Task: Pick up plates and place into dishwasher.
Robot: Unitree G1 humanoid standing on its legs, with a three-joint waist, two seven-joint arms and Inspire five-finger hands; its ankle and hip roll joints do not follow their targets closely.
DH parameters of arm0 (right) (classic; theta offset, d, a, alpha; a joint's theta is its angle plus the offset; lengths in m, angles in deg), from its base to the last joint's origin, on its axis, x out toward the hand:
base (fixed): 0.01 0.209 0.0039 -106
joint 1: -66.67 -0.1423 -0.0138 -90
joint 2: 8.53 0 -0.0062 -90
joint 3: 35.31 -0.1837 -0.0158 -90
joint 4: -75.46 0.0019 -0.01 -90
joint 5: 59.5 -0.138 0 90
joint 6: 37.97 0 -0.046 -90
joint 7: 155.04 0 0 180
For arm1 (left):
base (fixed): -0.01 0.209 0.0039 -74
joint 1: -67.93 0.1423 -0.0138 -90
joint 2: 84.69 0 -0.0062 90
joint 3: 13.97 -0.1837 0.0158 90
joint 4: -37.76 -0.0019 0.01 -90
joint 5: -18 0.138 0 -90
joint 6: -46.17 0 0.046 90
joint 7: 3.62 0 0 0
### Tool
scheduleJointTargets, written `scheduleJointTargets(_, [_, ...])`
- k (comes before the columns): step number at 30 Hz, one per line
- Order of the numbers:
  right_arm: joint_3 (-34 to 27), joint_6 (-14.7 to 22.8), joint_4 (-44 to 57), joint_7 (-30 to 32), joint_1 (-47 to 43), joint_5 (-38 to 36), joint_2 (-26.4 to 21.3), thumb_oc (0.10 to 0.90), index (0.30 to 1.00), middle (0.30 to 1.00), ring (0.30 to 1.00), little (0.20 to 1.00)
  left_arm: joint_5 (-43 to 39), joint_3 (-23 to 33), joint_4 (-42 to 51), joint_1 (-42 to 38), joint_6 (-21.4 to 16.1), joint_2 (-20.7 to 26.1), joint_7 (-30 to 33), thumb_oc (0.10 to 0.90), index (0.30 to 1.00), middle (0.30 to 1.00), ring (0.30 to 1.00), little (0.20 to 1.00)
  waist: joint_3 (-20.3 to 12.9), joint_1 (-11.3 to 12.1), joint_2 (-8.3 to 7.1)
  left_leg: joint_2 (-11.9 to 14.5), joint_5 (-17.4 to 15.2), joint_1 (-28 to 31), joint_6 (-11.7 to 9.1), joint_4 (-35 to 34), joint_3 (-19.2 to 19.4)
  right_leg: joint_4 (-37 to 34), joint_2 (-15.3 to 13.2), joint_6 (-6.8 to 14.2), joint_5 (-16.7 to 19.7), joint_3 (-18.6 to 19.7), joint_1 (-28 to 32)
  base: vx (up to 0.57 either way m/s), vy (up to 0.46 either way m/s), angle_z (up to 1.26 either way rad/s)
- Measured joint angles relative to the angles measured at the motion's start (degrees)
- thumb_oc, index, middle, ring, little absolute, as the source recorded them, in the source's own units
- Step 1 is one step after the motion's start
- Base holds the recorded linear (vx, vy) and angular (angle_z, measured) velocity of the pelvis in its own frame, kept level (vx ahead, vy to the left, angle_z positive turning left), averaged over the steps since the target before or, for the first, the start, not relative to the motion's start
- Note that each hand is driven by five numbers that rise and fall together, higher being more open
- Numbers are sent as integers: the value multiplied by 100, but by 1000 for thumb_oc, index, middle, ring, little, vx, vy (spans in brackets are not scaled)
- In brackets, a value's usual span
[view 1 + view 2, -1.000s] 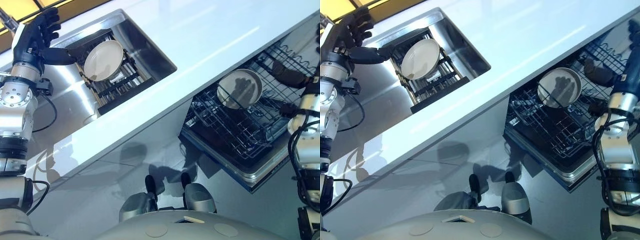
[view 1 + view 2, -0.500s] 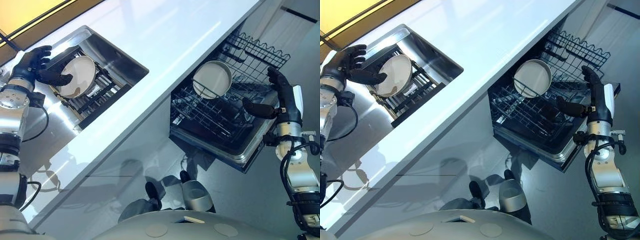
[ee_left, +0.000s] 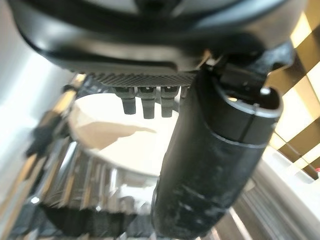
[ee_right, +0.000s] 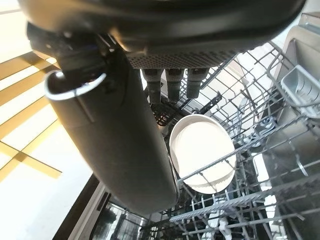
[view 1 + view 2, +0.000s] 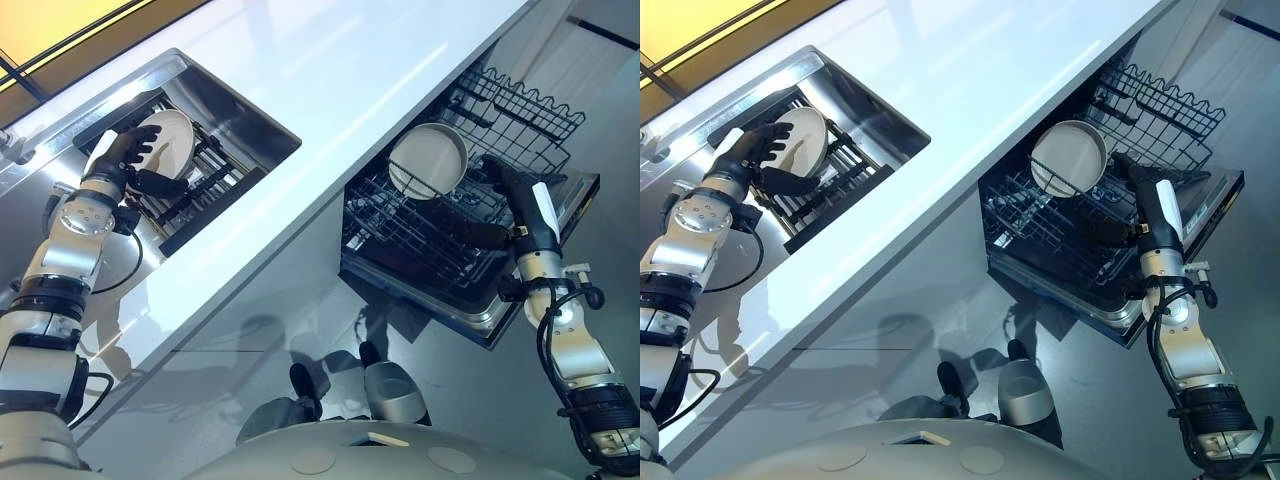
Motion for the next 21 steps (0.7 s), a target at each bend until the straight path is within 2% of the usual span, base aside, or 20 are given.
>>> scheduleJointTargets(11, [0,-75,-1,-6,59,-1,39,800,900,900,900,900,222,-1,232,379,7,-117,75,800,900,900,900,900,-3,47,-6,11,12,63,-13,-3,-19,-16,4,-1,-2,-26,72,4,-10,0])
scheduleJointTargets(18, [236,-92,-3,-20,269,-3,39,800,900,900,900,900,1144,-28,148,390,37,-316,1416,800,900,900,900,900,-80,7,-139,21,21,52,-18,-1,-37,-25,12,-1,-2,-47,70,15,-38,1])
scheduleJointTargets(21, [409,-91,-3,-19,271,-3,40,800,900,900,900,900,1357,-121,148,390,52,-318,1734,800,900,900,900,900,-119,-5,-203,18,21,51,-17,-1,-40,-25,9,-1,-2,-47,69,25,-43,1])
